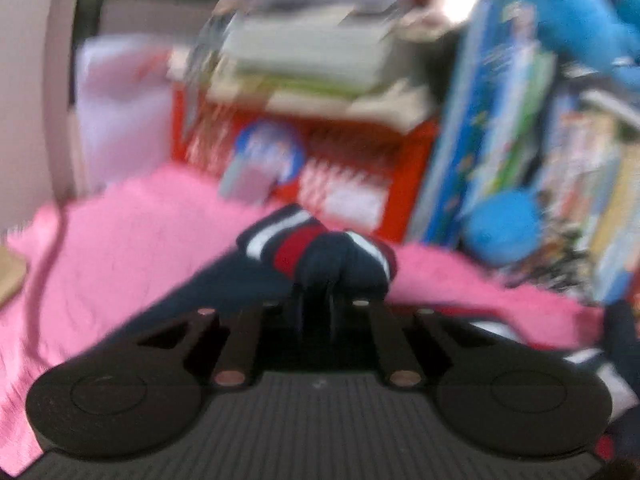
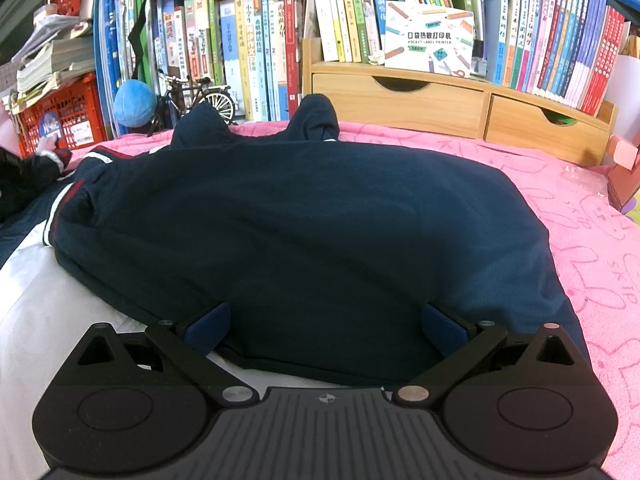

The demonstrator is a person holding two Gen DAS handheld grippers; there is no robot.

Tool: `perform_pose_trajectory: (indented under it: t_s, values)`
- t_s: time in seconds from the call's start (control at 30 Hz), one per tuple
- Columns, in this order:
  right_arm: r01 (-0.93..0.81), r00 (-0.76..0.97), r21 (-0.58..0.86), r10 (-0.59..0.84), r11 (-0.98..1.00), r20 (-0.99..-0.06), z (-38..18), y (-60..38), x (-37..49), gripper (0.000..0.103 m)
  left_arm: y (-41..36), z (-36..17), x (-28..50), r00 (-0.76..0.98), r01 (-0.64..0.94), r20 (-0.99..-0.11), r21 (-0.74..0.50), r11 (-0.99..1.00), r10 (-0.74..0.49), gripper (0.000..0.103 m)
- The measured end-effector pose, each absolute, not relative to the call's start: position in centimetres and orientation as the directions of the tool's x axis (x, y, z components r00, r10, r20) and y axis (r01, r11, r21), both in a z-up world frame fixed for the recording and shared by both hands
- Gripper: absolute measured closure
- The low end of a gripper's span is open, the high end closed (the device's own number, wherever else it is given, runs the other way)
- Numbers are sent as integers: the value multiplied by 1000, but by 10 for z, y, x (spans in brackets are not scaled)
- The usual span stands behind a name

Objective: Fold clothes

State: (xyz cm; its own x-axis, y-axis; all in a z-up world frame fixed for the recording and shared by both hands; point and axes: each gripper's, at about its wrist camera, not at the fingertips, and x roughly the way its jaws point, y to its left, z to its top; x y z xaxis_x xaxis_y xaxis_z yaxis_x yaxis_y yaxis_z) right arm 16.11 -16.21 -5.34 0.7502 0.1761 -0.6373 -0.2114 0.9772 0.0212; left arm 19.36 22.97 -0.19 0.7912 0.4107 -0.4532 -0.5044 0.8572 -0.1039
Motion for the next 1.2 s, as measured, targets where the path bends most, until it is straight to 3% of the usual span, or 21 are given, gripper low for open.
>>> perform_pose_trajectory:
  t_s: [0.13,0.2,0.27,0.33,0.43,0.5,0.57,0.6,0.63,0.7,0.8,0.9,1.1,1.2]
  values:
    - [-210,750,24,177,977,-637,-54,-162,161,0,155,46,178,909,-323,-299,-70,944,289,92]
    - [-209,751,26,177,978,-637,-54,-162,161,0,101,60,169,956,-200,-217,5,980,197,89]
    - [-209,750,26,177,978,-637,-54,-162,161,0,58,45,175,953,-78,-290,57,995,91,84]
    - [-208,750,24,176,978,-637,-54,-161,161,0,15,29,181,930,49,-367,98,994,-10,68]
    - [-209,750,23,175,978,-638,-55,-162,161,0,-24,-9,196,806,211,-571,31,977,-157,65]
    - [-209,750,23,175,978,-638,-55,-162,161,0,-28,-19,190,766,234,-610,-31,972,-204,65]
    - [-209,750,24,176,978,-638,-55,-162,161,0,-22,-11,175,782,256,-579,-36,966,-229,60]
    - [-208,750,24,176,978,-638,-55,-162,161,0,-18,-5,164,799,260,-555,-30,965,-232,54]
    - [-208,750,25,176,978,-637,-55,-162,161,0,-12,2,154,820,252,-526,-20,968,-225,40]
    - [-208,751,26,177,978,-637,-55,-162,161,0,8,14,129,873,204,-458,32,978,-167,27]
    - [-208,751,28,178,978,-635,-55,-162,161,0,45,13,102,915,98,-403,153,983,-29,29]
    - [-200,758,71,201,977,-621,-50,-168,156,2,83,0,82,907,-25,-403,242,970,124,29]
    - [-208,806,365,370,908,-461,-12,-192,139,3,154,-30,83,810,-183,-549,93,979,204,28]
    - [-178,820,365,343,914,-458,-2,-181,165,2,169,-35,91,782,-196,-603,3,981,158,26]
